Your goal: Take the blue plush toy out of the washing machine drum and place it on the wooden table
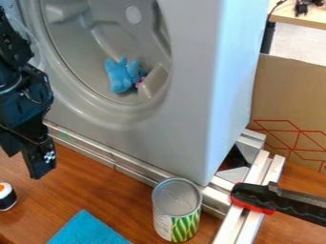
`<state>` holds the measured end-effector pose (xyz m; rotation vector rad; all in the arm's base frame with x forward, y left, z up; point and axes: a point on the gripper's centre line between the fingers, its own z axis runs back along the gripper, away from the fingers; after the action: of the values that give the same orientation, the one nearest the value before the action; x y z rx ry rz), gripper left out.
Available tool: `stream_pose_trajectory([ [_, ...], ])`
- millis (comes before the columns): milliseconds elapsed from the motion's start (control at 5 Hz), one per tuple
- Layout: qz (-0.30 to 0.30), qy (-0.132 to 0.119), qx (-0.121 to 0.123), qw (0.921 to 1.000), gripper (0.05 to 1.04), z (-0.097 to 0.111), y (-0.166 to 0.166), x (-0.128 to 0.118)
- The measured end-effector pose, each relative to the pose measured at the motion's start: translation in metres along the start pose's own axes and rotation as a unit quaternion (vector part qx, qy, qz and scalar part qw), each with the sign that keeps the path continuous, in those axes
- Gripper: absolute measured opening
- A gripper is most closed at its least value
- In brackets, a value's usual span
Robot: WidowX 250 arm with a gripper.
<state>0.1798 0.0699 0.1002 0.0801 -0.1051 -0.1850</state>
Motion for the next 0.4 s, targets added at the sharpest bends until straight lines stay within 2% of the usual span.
stream_pose_trajectory([
  [200, 0.001, 0.005, -0.004, 1.0, 1.001, -0.002, -0.001, -0.002],
  [400, -0.034, -0.018, -0.002, 0.9993, 1.001, 0.013, 0.01, 0.022],
])
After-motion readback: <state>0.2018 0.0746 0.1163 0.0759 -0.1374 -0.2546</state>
